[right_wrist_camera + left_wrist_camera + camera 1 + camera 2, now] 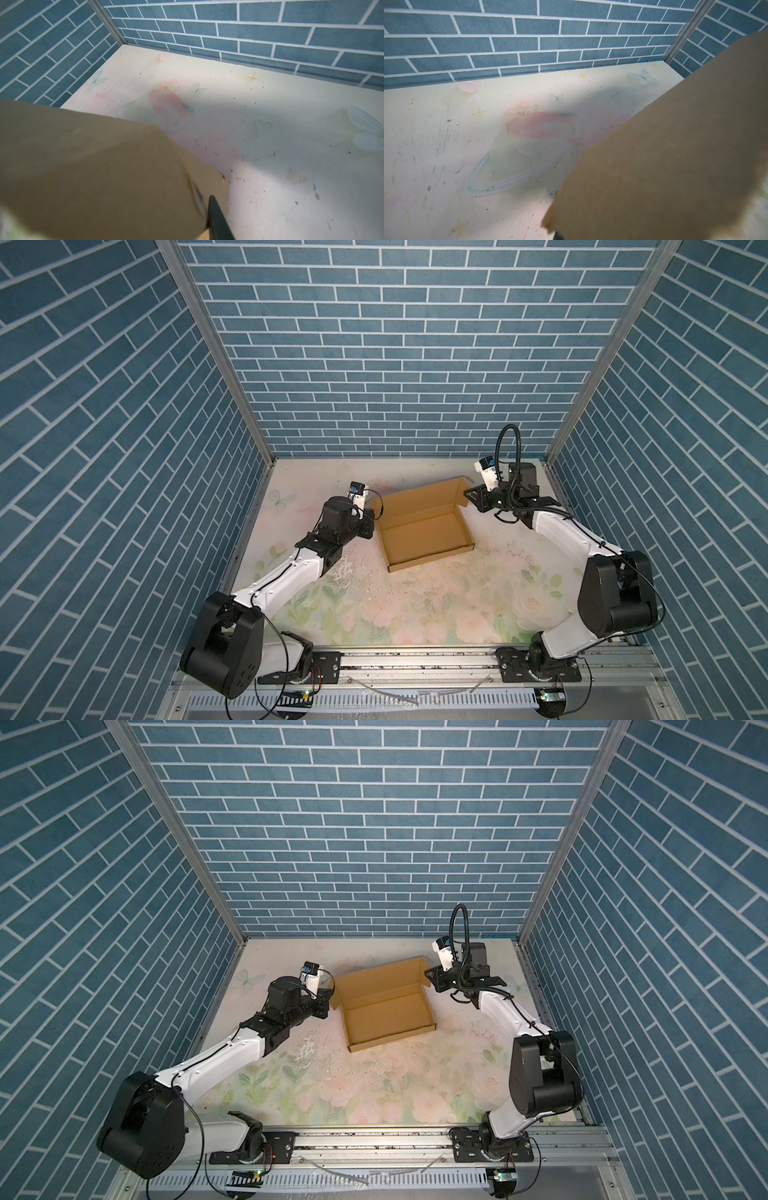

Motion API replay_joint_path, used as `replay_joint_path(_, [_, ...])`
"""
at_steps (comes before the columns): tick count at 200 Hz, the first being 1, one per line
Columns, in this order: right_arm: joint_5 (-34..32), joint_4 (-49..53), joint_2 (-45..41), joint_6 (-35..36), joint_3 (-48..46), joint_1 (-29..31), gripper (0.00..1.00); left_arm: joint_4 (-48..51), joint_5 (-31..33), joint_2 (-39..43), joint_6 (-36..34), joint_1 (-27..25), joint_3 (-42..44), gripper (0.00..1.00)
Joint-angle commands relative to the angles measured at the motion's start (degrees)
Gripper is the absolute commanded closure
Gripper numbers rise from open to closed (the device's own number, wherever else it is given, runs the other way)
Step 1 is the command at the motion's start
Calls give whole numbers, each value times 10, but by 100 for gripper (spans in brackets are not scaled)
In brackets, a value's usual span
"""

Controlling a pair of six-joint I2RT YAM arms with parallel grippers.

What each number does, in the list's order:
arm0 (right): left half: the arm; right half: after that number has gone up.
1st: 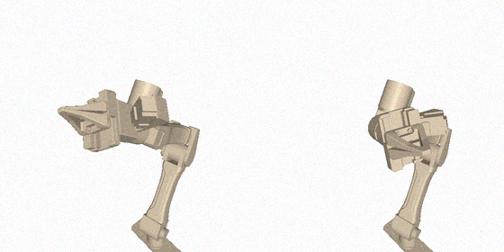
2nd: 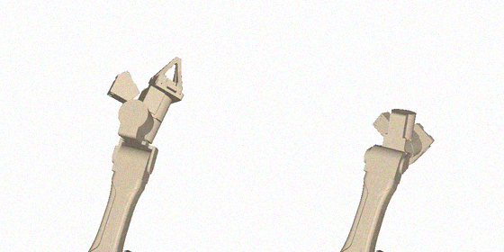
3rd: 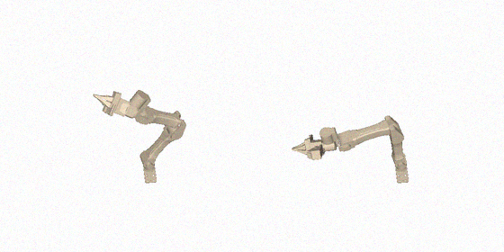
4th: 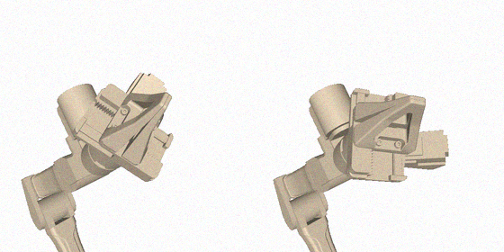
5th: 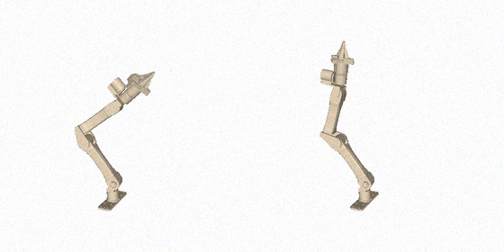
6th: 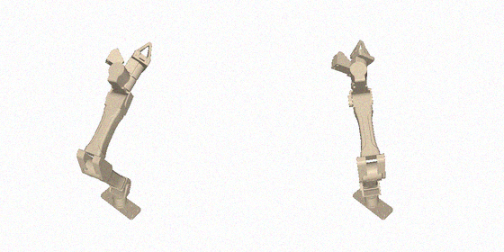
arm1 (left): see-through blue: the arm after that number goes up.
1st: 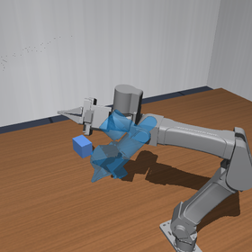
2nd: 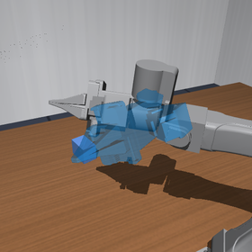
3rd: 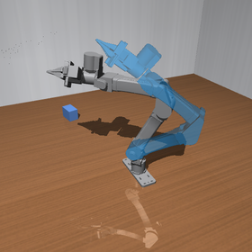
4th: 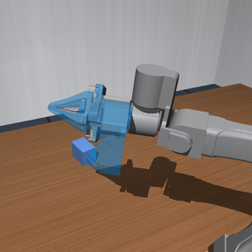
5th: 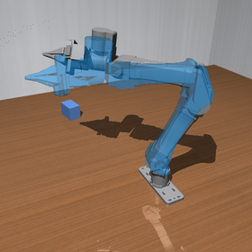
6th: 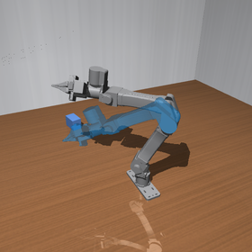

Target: Fold the paper box

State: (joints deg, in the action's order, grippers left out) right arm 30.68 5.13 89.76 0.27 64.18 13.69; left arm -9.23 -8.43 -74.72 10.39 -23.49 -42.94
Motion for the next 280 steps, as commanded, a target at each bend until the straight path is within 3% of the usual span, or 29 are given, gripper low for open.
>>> replay_joint_path(1, [10, -4, -18, -4, -22, 16, 80, -2, -1, -9, 26, -1, -17, 100])
replay_joint_path(114, [-29, -24, -46, -20, -83, 51, 78, 5, 61, -33, 91, -38, -15, 100])
replay_joint_path(172, [-47, -44, -65, -32, -116, 65, 77, -14, 111, -50, 116, -86, 3, 100])
replay_joint_path(280, [-89, -55, -112, -43, -170, 83, 74, -108, 203, -50, 137, -152, 108, 100])
